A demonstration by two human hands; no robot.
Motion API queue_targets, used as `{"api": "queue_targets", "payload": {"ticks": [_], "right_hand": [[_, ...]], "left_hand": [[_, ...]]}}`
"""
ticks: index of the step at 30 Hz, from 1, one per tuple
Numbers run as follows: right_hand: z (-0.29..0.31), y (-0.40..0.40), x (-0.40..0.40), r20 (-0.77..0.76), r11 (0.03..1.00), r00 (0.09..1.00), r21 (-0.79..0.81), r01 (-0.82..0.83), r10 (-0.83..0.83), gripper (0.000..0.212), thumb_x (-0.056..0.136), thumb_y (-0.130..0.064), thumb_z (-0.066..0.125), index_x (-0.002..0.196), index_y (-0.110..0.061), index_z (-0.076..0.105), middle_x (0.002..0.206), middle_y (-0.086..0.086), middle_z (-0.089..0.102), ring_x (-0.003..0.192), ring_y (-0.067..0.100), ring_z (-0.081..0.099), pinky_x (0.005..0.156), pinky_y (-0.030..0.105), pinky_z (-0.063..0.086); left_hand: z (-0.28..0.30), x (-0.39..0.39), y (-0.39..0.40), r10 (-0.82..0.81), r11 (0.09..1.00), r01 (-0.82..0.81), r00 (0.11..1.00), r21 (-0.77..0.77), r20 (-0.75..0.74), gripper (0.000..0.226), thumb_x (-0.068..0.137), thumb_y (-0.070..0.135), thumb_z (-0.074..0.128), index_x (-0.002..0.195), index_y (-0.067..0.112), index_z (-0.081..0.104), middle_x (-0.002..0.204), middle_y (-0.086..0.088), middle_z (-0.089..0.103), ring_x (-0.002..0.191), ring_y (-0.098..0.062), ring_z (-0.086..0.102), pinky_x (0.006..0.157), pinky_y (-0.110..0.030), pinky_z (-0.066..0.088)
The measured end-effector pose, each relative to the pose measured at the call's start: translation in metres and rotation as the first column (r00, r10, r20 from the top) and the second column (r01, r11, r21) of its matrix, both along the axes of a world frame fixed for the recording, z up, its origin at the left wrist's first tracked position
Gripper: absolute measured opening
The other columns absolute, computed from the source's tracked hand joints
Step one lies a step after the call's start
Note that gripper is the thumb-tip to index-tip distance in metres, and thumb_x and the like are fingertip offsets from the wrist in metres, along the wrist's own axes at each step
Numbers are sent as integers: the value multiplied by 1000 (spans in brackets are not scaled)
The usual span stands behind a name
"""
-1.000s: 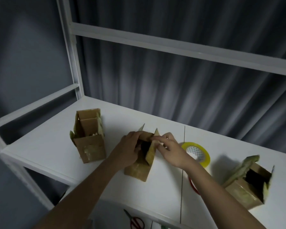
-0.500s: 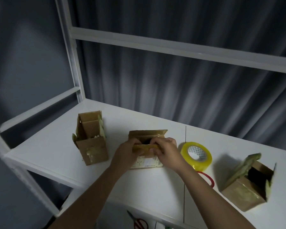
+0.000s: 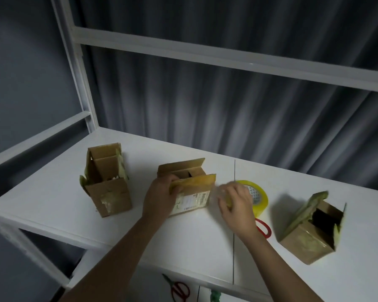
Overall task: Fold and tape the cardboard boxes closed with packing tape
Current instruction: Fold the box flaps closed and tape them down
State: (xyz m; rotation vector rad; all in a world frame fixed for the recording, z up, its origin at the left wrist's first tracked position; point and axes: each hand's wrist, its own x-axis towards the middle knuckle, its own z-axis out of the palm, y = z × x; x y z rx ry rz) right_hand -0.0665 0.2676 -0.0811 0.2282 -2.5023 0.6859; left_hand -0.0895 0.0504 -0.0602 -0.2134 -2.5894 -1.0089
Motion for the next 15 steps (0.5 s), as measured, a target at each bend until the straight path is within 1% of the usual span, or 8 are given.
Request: {"api": "queue_targets", "payload": {"ticks": [3,4,6,7,9,11,12,15], "right_hand": [[-30,42,24,71,989,986,29,147,-149,14,74,-15,58,85,-12,67,86,6,58,77,33,56,68,34,41],[-37,52,31,118,983,976,44,179,-183,13,75,-18,57,82,-12,66,84,6,57,74,33,56,65,34,43],[-46,67,39,201,970,950,93,223,-238,13,76,-21,61,85,-12,65,85,6,57,75,32,57,63,34,46],[-50,71,41,245,965,935,119,235,-258,16,75,-20,66,89,-12,65,87,7,58,77,31,58,64,35,48],[-55,74,43,323,954,902,184,237,-287,25,74,-20,72,96,-11,65,90,10,61,81,32,59,65,38,50],[-56,74,42,377,942,874,253,219,-305,29,78,-25,70,102,-10,65,93,12,63,85,34,61,69,40,50],[-57,73,42,395,939,864,267,217,-312,29,81,-27,67,105,-10,65,95,12,64,87,35,61,71,40,49],[-60,72,42,418,939,856,284,196,-305,30,82,-35,62,98,-10,66,90,12,65,80,35,62,65,38,51]], "left_hand": [[-3,3,16,33,958,-109,961,-266,-274,39,81,16,68,118,14,57,116,-7,62,106,-28,55,90,-42,42],[-1,6,25,-12,952,-104,926,-286,-378,44,78,11,67,120,16,55,118,-7,60,108,-27,51,91,-43,39],[4,13,49,-176,954,25,852,-297,-494,44,74,4,69,116,14,58,112,-7,63,103,-27,55,88,-40,43],[4,15,63,-278,942,145,841,-301,-464,40,73,1,71,111,11,63,107,-9,66,98,-28,60,85,-38,49],[0,19,90,-415,900,358,880,-250,-230,28,82,2,65,110,7,66,107,-9,66,97,-27,63,83,-35,53],[-13,14,112,-431,879,430,901,-206,41,29,94,16,52,121,9,60,120,-7,62,109,-24,57,90,-34,48],[-21,10,122,-432,868,447,894,-216,116,32,96,18,48,126,9,56,126,-7,58,115,-24,54,95,-35,45],[-31,-4,145,-453,832,494,868,-251,206,50,91,3,42,140,15,43,149,-1,37,133,-23,38,108,-34,33]]}}
